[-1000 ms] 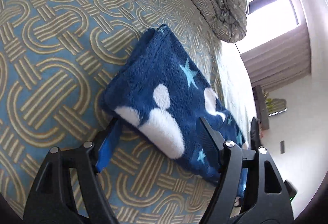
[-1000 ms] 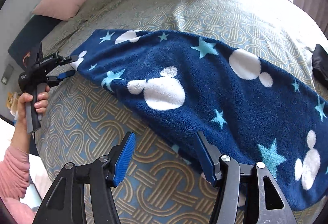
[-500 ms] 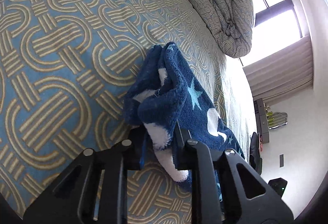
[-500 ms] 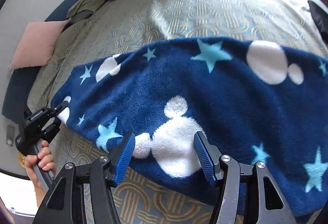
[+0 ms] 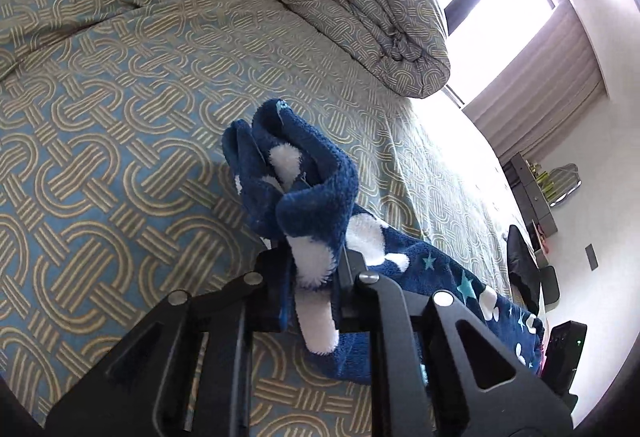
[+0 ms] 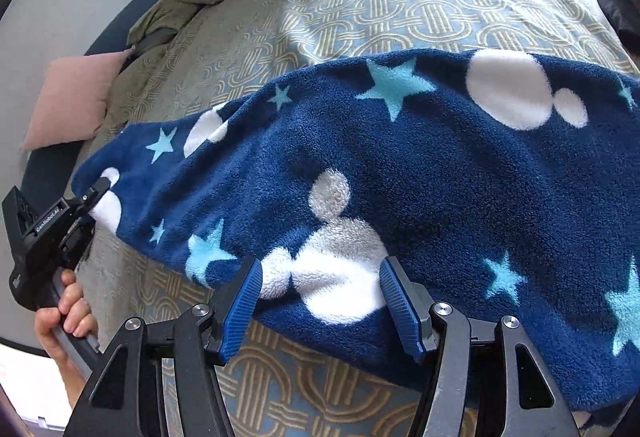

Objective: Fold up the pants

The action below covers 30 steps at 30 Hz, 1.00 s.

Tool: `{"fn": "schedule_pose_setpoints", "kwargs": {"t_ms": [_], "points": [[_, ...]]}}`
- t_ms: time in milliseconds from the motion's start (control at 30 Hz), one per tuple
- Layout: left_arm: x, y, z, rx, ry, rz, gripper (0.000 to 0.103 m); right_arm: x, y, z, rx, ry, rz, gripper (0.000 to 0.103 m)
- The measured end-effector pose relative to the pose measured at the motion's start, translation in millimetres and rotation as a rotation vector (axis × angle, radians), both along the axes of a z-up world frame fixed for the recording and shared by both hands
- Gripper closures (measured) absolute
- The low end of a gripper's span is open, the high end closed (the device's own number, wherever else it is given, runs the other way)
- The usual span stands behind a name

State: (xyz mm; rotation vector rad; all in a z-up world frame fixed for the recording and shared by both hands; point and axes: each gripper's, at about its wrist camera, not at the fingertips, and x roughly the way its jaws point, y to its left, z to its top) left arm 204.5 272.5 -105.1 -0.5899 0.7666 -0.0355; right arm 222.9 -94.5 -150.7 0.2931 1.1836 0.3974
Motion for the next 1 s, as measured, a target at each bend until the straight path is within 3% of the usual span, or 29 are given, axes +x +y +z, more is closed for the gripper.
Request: {"fn": "schedule_pose_setpoints", "kwargs": {"t_ms": [167,367,567,700,1000], "points": [[9.7,-47.6,21.1,0.077,-0.029,-0.087,0.087,-15.3,-30.0,17.2,-0.019,-0.047,-0.002,0.041],[12.5,-143.5,31.4,0.194,-0.053,-0.275,0.087,-19.5,-81.2,32.0,0.054,-0.065,-0.022,0.041],[-2.3,-237.4,1.6,0.274,-0.006,-0.477,0.087,-7.0,-114.2,28.5,0.185,-0.049,-0.043,0.040],[-8.9,-251.7,-18.8,0.317,0.039,-0.482,0.087,8.8,-115.5,13.6,0.277,0.006,-0.057,0.040],[-23.3,-235.8,-10.5,0.248,0.022,-0.456,0.087,43.9,-82.1,4.5,0.395,0.092,0.010,0.040]]}}
